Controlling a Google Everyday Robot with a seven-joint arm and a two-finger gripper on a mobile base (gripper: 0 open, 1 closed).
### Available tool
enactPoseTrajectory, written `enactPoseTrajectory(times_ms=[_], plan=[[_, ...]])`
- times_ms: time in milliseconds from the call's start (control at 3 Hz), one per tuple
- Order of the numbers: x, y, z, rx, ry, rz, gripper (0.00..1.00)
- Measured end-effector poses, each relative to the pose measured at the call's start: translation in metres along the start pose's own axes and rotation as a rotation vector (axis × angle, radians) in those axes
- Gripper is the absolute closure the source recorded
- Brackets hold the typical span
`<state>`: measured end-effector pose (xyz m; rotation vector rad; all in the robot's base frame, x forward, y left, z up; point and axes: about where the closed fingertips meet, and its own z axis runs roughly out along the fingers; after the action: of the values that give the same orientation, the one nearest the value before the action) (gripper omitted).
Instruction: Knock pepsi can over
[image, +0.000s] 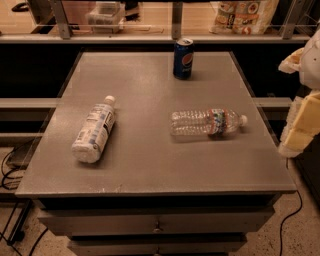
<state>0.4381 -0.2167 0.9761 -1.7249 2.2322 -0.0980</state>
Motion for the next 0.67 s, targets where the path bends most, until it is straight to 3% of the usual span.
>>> enactPoseTrajectory(times_ms=[667], plan=[[-0.0012,-0.0023,-0.0015,0.014,-0.017,0.006,0.00]])
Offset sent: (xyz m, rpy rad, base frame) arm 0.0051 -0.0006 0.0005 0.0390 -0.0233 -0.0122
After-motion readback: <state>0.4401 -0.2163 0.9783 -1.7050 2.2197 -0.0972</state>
